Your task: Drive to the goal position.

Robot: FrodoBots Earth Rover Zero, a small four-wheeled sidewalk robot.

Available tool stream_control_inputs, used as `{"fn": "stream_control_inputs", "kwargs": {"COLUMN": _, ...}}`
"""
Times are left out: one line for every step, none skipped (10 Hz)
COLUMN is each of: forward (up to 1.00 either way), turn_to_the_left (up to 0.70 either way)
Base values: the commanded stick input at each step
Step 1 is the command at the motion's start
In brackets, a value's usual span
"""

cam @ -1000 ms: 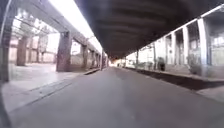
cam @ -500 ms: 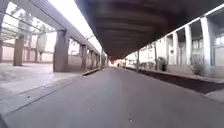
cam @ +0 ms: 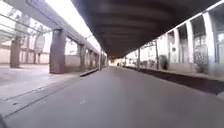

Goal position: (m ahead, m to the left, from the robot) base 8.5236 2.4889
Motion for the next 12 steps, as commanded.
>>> {"fn": "stream_control_inputs", "kwargs": {"forward": 0.70, "turn_to_the_left": 0.00}}
{"fn": "stream_control_inputs", "kwargs": {"forward": 0.70, "turn_to_the_left": 0.00}}
{"fn": "stream_control_inputs", "kwargs": {"forward": 0.70, "turn_to_the_left": 0.00}}
{"fn": "stream_control_inputs", "kwargs": {"forward": 0.70, "turn_to_the_left": 0.00}}
{"fn": "stream_control_inputs", "kwargs": {"forward": 0.70, "turn_to_the_left": 0.00}}
{"fn": "stream_control_inputs", "kwargs": {"forward": 0.70, "turn_to_the_left": 0.00}}
{"fn": "stream_control_inputs", "kwargs": {"forward": 0.70, "turn_to_the_left": 0.00}}
{"fn": "stream_control_inputs", "kwargs": {"forward": 0.70, "turn_to_the_left": 0.00}}
{"fn": "stream_control_inputs", "kwargs": {"forward": 0.70, "turn_to_the_left": 0.00}}
{"fn": "stream_control_inputs", "kwargs": {"forward": 0.70, "turn_to_the_left": 0.00}}
{"fn": "stream_control_inputs", "kwargs": {"forward": 0.70, "turn_to_the_left": 0.00}}
{"fn": "stream_control_inputs", "kwargs": {"forward": 0.70, "turn_to_the_left": 0.00}}
